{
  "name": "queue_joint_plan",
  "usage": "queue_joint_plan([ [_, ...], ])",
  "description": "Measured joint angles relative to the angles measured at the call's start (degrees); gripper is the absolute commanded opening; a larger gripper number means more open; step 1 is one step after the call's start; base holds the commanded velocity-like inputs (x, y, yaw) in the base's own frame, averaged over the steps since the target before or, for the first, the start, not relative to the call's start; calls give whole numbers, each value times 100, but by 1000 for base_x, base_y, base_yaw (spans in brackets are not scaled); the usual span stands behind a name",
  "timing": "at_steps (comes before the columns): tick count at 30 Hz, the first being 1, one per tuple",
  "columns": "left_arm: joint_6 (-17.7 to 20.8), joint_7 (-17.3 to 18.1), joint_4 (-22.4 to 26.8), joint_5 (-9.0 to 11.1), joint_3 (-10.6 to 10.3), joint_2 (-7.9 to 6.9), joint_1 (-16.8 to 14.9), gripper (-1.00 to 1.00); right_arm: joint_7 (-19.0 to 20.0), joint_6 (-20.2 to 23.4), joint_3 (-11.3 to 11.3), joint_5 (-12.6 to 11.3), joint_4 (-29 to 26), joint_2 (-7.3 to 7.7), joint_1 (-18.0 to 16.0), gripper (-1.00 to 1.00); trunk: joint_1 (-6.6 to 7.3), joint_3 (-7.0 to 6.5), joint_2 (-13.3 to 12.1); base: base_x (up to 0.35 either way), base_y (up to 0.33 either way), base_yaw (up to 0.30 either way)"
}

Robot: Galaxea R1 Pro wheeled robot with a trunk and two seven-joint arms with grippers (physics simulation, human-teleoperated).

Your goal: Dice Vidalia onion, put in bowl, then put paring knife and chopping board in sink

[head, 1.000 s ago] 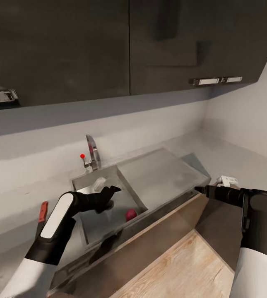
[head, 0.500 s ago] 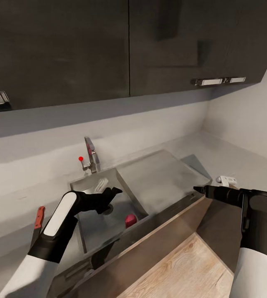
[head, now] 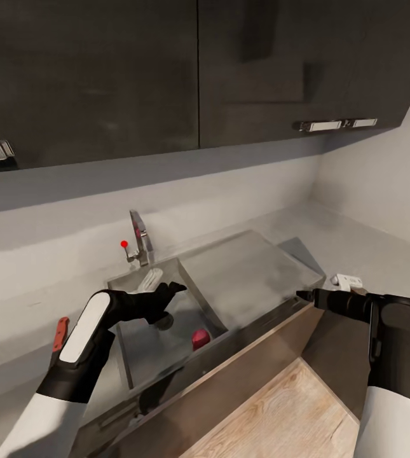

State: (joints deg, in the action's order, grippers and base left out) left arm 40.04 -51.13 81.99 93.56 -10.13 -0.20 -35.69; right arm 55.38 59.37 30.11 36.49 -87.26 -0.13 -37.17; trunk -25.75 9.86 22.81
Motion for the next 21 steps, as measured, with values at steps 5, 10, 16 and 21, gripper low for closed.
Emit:
queue_joint_plan([
  [5,0,11,-52,-14,-24,25,-17,100,2,10,4,1,-23,-1,7,100,0,17,-1,0,0,0],
  [10,-3,192,-546,-81,-40,97,-105,100,3,16,24,1,-117,7,11,100,-1,59,-1,0,0,0],
  [16,-21,652,-1363,-139,-58,179,-340,100,11,31,55,0,-291,20,23,100,-1,113,-1,0,0,0],
  [21,-51,825,-1885,-737,-57,271,-531,100,103,38,58,-1,-444,22,57,100,-1,158,-1,0,0,0],
])
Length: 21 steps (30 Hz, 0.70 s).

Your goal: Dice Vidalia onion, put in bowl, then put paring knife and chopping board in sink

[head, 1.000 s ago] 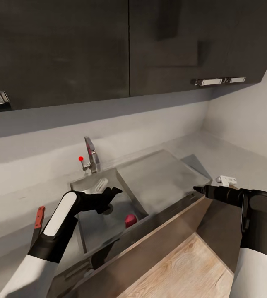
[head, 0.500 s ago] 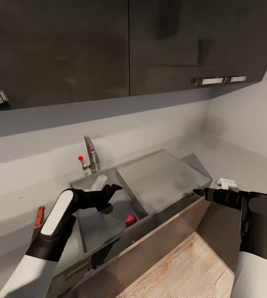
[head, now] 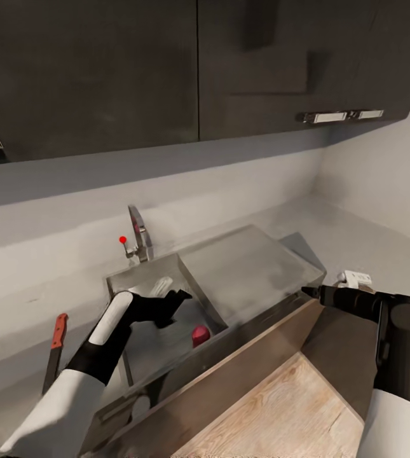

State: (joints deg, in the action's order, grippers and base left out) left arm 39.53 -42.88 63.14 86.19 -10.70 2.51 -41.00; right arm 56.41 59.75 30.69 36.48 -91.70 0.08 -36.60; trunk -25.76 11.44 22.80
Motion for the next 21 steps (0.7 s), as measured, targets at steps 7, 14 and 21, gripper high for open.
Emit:
queue_joint_plan([
  [7,-38,759,-1031,-882,1,187,-343,100,112,-1,10,0,-53,8,19,100,0,63,0,0,0,0],
  [14,-54,1019,-1422,-1027,3,305,-398,100,119,-1,12,0,-54,9,20,100,0,126,1,0,0,0],
  [21,-56,1327,-1804,-1032,-1,402,-524,100,119,-1,12,0,-57,9,20,100,0,189,1,0,0,0],
])
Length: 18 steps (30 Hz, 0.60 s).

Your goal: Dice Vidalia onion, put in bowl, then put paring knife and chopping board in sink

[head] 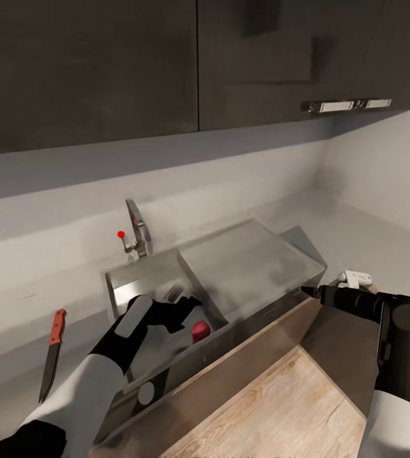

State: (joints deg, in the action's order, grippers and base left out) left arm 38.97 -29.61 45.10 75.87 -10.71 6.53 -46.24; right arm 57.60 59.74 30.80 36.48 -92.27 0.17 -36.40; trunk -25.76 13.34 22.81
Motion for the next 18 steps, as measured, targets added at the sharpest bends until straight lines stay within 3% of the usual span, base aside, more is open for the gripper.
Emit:
queue_joint_plan([
  [12,-5,75,-120,-43,-3,4,-42,100,0,0,0,0,2,0,0,100,0,108,0,0,0,0],
  [18,-158,182,-182,-481,1,24,-45,100,0,0,0,0,3,0,0,100,0,163,0,0,0,0],
])
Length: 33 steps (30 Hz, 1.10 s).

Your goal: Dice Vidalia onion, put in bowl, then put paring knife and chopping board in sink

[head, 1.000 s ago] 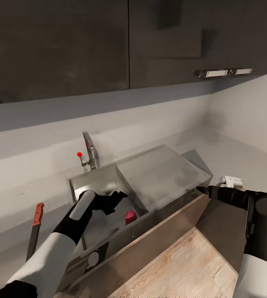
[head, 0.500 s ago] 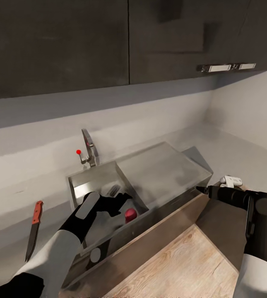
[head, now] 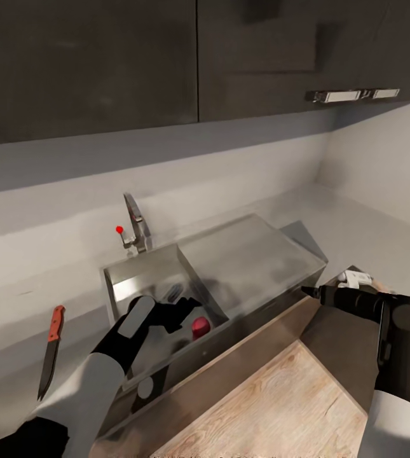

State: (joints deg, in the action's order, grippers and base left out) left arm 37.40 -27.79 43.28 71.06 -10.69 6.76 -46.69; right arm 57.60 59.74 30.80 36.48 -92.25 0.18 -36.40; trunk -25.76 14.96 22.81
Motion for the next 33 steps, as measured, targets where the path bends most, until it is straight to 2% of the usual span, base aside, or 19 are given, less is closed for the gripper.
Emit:
queue_joint_plan([
  [4,-100,174,-64,-72,-2,42,-33,100,0,0,0,0,1,0,0,100,0,36,0,0,0,0],
  [12,-60,231,-142,-83,-8,132,-90,100,0,0,8,0,-1,5,-2,100,0,108,0,0,0,0],
  [16,70,220,-507,-67,-1,188,-280,100,0,0,9,0,-1,8,-2,100,0,144,0,0,0,0],
  [33,327,139,-583,-30,0,213,-354,100,0,0,9,0,-1,9,-9,100,0,298,1,0,0,0],
])
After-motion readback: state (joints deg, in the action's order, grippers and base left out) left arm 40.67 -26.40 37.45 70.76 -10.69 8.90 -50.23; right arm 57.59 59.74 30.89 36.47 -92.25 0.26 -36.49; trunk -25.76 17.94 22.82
